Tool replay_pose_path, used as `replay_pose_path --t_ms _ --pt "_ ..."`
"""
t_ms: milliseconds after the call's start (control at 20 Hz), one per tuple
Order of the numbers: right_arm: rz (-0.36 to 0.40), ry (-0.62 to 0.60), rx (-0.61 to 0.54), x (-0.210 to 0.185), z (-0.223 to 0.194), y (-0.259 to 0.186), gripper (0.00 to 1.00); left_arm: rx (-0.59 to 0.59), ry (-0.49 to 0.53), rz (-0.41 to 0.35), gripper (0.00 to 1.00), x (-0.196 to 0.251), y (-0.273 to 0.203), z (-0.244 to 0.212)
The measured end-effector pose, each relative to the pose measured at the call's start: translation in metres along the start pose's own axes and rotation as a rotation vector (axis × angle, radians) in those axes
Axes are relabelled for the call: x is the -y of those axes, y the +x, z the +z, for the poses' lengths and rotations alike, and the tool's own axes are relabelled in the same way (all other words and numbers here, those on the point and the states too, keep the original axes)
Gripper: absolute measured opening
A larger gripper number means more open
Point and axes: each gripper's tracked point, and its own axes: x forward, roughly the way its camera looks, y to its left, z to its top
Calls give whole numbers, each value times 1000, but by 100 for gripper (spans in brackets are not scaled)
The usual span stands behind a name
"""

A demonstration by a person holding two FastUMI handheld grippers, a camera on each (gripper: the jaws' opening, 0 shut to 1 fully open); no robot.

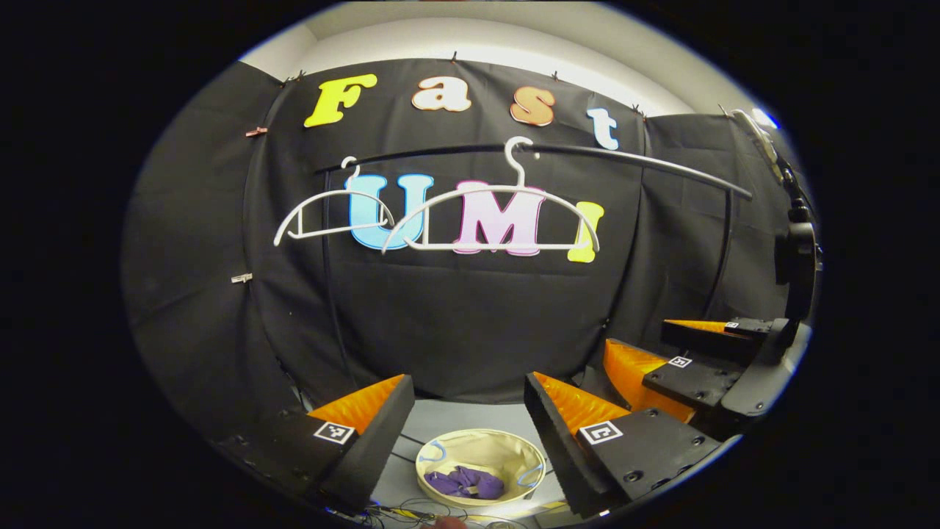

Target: Grasp the clothes on the hanger with both hands and then place them into the laundry hamper below.

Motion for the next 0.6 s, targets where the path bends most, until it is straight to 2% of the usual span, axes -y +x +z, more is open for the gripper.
replay_pose_path --t_ms 450,500,550,600 --pt "-14 57 135 -7 44 -54 96 172 30 47 95 -17 -66 47" --pt "-17 60 155 -7 49 -61 96 191 31 49 92 -18 -74 51" --pt "-21 60 174 -4 55 -66 96 211 34 52 95 -20 -82 55" --pt "-26 60 191 -3 59 -72 96 226 36 55 92 -20 -88 58"
